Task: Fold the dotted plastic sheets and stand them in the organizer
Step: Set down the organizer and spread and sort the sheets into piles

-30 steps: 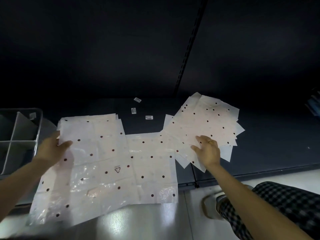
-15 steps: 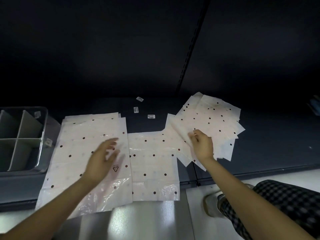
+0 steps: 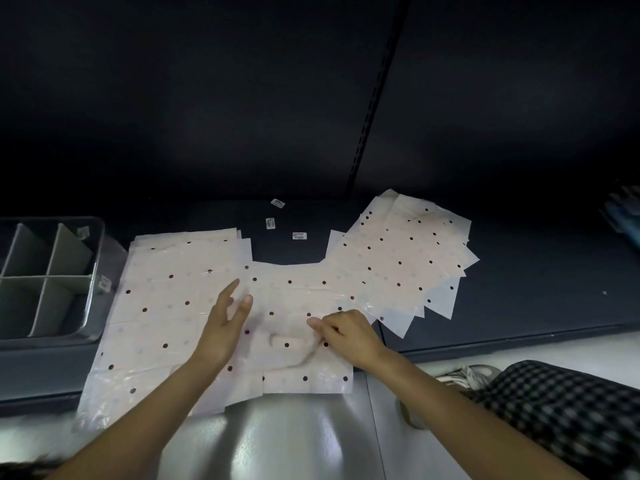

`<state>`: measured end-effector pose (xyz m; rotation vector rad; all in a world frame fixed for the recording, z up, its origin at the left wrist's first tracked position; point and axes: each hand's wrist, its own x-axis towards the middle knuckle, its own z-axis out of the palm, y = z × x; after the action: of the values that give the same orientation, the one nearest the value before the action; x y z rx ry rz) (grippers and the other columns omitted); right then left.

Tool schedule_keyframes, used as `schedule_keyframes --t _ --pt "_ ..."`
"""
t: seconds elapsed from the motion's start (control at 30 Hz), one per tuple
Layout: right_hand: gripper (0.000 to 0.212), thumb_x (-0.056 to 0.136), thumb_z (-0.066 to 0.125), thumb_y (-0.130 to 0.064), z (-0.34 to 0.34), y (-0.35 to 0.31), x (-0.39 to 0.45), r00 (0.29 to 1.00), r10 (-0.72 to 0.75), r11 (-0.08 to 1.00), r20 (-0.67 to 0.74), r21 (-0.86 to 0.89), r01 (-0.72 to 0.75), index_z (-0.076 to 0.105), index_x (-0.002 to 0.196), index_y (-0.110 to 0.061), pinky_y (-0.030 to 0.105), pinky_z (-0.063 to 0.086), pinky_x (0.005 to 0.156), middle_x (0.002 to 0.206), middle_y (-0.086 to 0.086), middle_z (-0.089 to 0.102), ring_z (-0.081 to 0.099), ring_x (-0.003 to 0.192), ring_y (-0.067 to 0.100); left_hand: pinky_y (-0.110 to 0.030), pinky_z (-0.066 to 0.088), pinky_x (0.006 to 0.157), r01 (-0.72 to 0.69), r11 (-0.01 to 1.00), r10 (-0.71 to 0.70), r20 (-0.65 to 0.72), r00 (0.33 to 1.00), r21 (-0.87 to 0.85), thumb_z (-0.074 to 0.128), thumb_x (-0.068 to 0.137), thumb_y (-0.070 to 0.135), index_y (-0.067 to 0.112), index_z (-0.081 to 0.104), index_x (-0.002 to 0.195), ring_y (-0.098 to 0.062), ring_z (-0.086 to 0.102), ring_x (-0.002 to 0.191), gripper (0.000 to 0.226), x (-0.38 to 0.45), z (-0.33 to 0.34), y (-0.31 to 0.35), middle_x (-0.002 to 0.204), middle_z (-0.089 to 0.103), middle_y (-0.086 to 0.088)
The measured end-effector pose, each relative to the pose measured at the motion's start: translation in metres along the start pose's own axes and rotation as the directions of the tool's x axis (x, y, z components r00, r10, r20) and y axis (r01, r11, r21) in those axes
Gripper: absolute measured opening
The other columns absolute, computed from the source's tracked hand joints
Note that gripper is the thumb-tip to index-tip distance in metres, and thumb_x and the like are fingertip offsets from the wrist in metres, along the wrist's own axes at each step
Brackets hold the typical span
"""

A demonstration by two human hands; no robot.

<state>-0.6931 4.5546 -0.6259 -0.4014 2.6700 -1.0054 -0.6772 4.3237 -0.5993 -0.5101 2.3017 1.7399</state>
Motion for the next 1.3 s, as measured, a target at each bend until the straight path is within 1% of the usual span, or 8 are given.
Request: schedule_keyframes --t 0.13,0.23,0.37,0.5,0.63,1.0,1.2,1.3 --pt "0.058 0.093 0.043 -0.053 -0.01 0.012 -0.002 0.99 0.139 0.99 0.035 -0.018 -0.138 0.066 0.066 -0.007 0.026 0.046 0.07 0.068 0.001 0.068 0.061 0.068 0.016 -0.032 0.042 0.098 -0.116 0.975 0.106 0.066 0.992 0.189 0.062 0.091 0.021 0.024 0.059 0.118 -0.03 0.057 0.109 0.028 -0.003 0.008 -0.011 0.137 0.039 -0.004" --pt "0.036 0.094 0.049 -0.043 -0.024 0.03 0.004 0.96 0.203 0.979 -0.193 0.016 -0.203 0.069 0.089 -0.013 0.03 0.047 0.072 0.092 0.004 0.068 0.059 0.089 0.022 -0.021 0.037 0.09 -0.241 0.86 0.175 0.183 0.967 0.449 0.068 0.086 0.017 0.019 0.068 0.108 -0.02 0.056 0.102 0.023 -0.003 0.016 -0.02 0.143 0.038 -0.003" --pt "0.051 0.093 0.054 -0.036 -0.049 0.073 0.007 0.863 0.348 0.883 -0.367 -0.181 -0.433 0.042 0.139 -0.019 0.034 0.041 0.097 0.147 0.002 0.038 0.027 0.134 0.019 -0.036 0.03 0.105 -0.431 0.393 0.224 0.37 0.901 0.812 0.05 0.086 0.062 0.044 0.064 0.112 -0.024 0.036 0.128 0.035 -0.011 0.021 -0.023 0.152 0.026 0.012" --pt "0.06 0.094 0.05 -0.039 -0.064 0.111 -0.004 0.777 0.509 0.785 -0.372 -0.171 -0.596 0.029 0.146 -0.017 0.039 0.027 0.113 0.155 0.003 0.024 0.013 0.144 0.022 -0.057 0.024 0.109 -0.592 0.128 0.183 0.567 0.803 0.796 -0.001 0.076 0.08 0.045 0.056 0.125 -0.033 0.032 0.139 0.083 -0.014 0.028 -0.016 0.153 0.027 0.002" --pt "0.027 0.093 0.057 -0.024 -0.067 0.118 -0.005 0.718 0.453 0.845 -0.529 -0.002 -0.535 0.066 0.115 -0.013 0.031 0.046 0.091 0.133 0.002 0.056 0.036 0.126 0.021 -0.037 -0.011 0.116 -0.554 0.235 0.011 0.568 0.823 0.799 -0.035 0.041 0.083 0.047 -0.002 0.147 -0.016 -0.016 0.145 0.116 -0.011 0.038 -0.032 0.144 -0.032 0.011" --pt "0.014 0.084 0.064 -0.009 -0.067 0.084 0.013 0.694 0.554 0.824 -0.459 0.421 -0.38 0.069 0.075 -0.018 0.03 0.049 0.071 0.087 0.004 0.07 0.062 0.085 0.022 -0.036 -0.007 0.117 -0.487 0.362 0.006 0.52 0.854 0.795 0.02 0.084 0.076 0.05 0.014 0.145 -0.009 -0.013 0.145 0.067 -0.006 0.042 -0.036 0.157 -0.011 0.018" --pt "0.041 0.093 0.057 -0.028 -0.065 0.091 0.005 0.754 0.518 0.837 -0.405 0.057 -0.544 0.051 0.132 -0.015 0.035 0.04 0.101 0.144 0.003 0.042 0.035 0.13 0.02 -0.039 -0.011 0.116 -0.528 0.28 -0.038 0.559 0.828 0.802 0.025 0.089 0.07 0.047 0.007 0.147 -0.013 -0.018 0.144 0.065 -0.009 0.036 -0.034 0.157 -0.017 0.014" --pt "0.033 0.093 0.056 -0.022 -0.069 0.102 -0.005 0.766 0.479 0.822 -0.428 -0.087 -0.562 0.056 0.124 -0.012 0.036 0.044 0.094 0.132 0.005 0.054 0.042 0.123 0.024 -0.04 -0.011 0.116 -0.531 0.266 -0.056 0.563 0.825 0.805 0.024 0.09 0.069 0.047 0.005 0.147 -0.014 -0.019 0.144 0.065 -0.009 0.037 -0.031 0.156 -0.019 0.012"
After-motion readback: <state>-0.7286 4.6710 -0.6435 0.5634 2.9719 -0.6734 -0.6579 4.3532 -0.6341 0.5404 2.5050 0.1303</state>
